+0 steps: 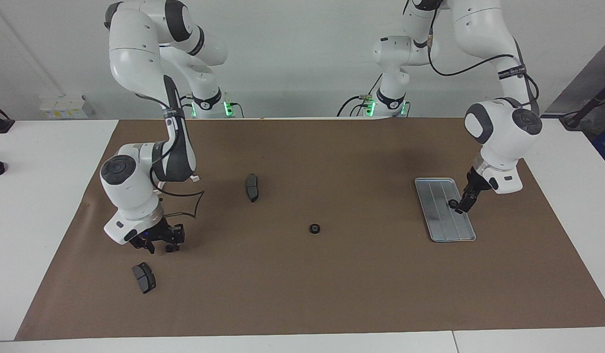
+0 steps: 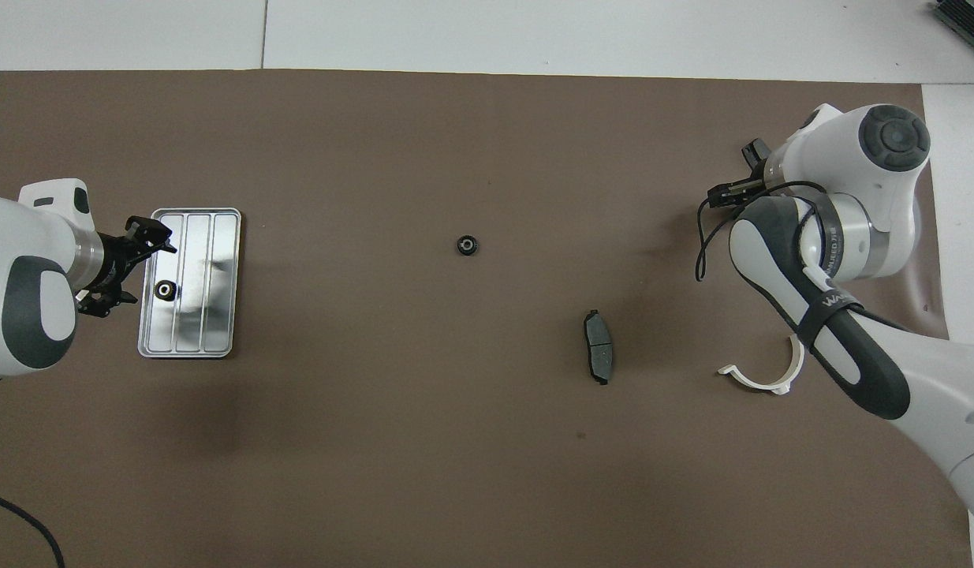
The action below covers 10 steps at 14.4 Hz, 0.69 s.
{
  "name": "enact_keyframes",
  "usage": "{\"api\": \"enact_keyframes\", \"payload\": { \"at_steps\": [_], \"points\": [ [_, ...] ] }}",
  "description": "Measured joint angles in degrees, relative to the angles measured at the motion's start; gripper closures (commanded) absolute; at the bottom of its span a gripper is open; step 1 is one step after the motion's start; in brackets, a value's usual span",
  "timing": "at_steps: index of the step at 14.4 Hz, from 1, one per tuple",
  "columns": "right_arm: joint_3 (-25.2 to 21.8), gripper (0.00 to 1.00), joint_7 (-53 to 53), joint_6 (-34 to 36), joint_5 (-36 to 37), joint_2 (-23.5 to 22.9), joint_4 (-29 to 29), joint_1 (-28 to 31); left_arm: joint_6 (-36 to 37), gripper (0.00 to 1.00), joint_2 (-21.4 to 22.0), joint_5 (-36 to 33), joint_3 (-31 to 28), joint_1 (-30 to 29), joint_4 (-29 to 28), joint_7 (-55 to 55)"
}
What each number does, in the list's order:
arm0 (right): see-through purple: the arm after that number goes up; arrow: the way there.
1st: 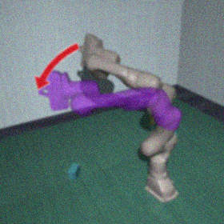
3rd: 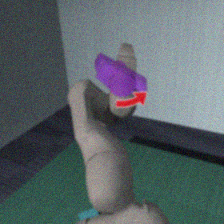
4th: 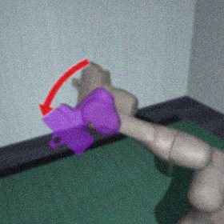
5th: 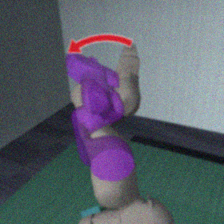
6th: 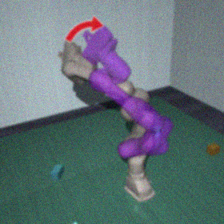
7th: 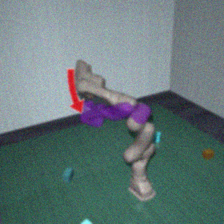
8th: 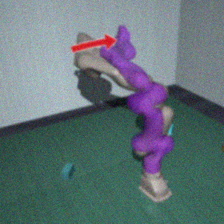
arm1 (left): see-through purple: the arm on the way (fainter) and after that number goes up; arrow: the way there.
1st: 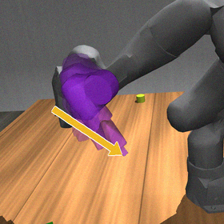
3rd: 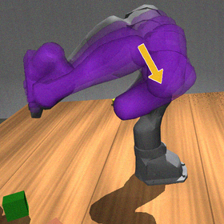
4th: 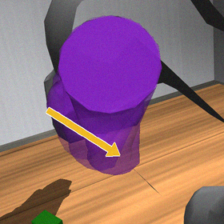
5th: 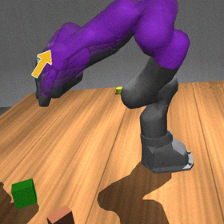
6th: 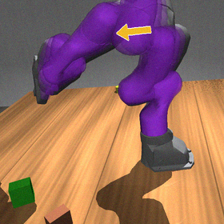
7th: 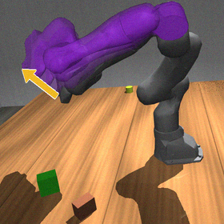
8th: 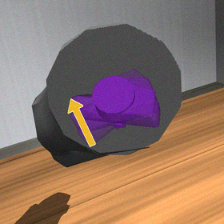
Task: Place bearing gear from tray to pile
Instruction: 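Grasp the center gear with the right gripper while the left gripper grasps another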
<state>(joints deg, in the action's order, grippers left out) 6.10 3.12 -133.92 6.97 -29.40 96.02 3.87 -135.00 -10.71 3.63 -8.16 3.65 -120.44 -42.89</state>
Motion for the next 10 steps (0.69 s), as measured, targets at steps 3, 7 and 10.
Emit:
{"api": "enact_keyframes", "payload": {
  "at_steps": [3,7,10],
  "points": [
    [0.3,0.27,-10.1,-0.1,-0.1,0.8,-1.2,-8.6,-1.6,0.3,0.0,0.0,0.1,-0.2,-2.0,-0.1],
    [0.3,0.27,-23.0,-2.4,-0.1,1.0,-3.2,-20.9,-1.9,0.43,0.0,0.0,0.0,-0.3,-2.4,-0.4],
    [0.2,0.28,-28.7,-5.4,-0.1,1.0,-3.2,-26.1,-3.4,0.43,0.0,0.0,0.0,-0.3,-2.7,-0.4]
  ]
}}
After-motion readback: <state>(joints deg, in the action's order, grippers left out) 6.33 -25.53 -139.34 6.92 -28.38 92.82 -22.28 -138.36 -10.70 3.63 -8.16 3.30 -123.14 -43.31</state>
